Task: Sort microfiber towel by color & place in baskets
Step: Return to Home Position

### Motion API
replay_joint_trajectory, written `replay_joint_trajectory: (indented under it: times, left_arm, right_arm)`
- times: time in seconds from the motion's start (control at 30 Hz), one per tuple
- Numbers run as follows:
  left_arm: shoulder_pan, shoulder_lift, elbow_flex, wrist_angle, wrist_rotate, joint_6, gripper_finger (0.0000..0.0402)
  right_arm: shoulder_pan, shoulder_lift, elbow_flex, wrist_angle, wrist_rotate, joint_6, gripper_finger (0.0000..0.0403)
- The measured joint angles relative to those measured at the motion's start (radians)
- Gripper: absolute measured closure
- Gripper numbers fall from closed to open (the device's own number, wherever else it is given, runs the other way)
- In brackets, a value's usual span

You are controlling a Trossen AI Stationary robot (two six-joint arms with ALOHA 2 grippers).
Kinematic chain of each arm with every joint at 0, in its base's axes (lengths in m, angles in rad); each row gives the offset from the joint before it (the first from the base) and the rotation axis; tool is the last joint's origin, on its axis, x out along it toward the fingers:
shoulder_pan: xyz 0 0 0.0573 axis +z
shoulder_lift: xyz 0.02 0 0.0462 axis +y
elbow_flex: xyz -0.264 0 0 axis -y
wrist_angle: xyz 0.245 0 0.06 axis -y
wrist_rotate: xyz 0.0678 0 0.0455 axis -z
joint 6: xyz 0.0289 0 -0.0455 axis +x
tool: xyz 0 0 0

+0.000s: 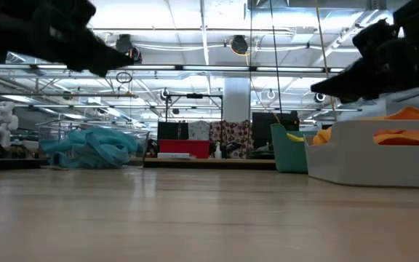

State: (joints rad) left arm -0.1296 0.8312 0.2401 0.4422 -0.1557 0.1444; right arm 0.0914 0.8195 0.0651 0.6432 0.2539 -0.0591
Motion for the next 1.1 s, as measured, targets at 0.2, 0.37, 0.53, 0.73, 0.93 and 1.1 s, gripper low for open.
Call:
replay_joint_trajectory:
  times: [0.2, 0.37, 0.53, 0.73, 0.93, 1.1]
  left_arm:
    - [0.053, -0.022, -0.130, 0.163, 0.006, -0.031, 0.0384]
    - [0.069, -0.053, -0.193, 0.224, 0.006, -0.034, 0.0384]
    - [0.071, -0.100, -0.232, 0.230, -0.009, -0.085, 0.0384]
    - [0.071, -0.157, -0.233, 0.165, -0.010, -0.110, 0.0384]
    - [0.071, -0.264, -0.233, 0.103, -0.009, -0.109, 0.0384]
    - [0.071, -0.392, -0.233, -0.022, -0.010, -0.126, 0.0384]
  right_arm:
    - [0.002, -0.013, -0.053, 0.033, 0.002, 0.038, 0.0403]
    - [0.002, -0.034, -0.051, 0.043, 0.006, -0.011, 0.0403]
    - [0.002, -0.082, -0.051, 0.007, 0.006, -0.035, 0.0403]
    - [0.002, -0.145, -0.051, -0.086, 0.002, -0.002, 0.0403]
    - [0.002, -0.215, -0.051, -0.182, 0.002, 0.065, 0.0403]
    - [0.002, -0.290, -0.051, -0.232, 0.002, 0.073, 0.0403]
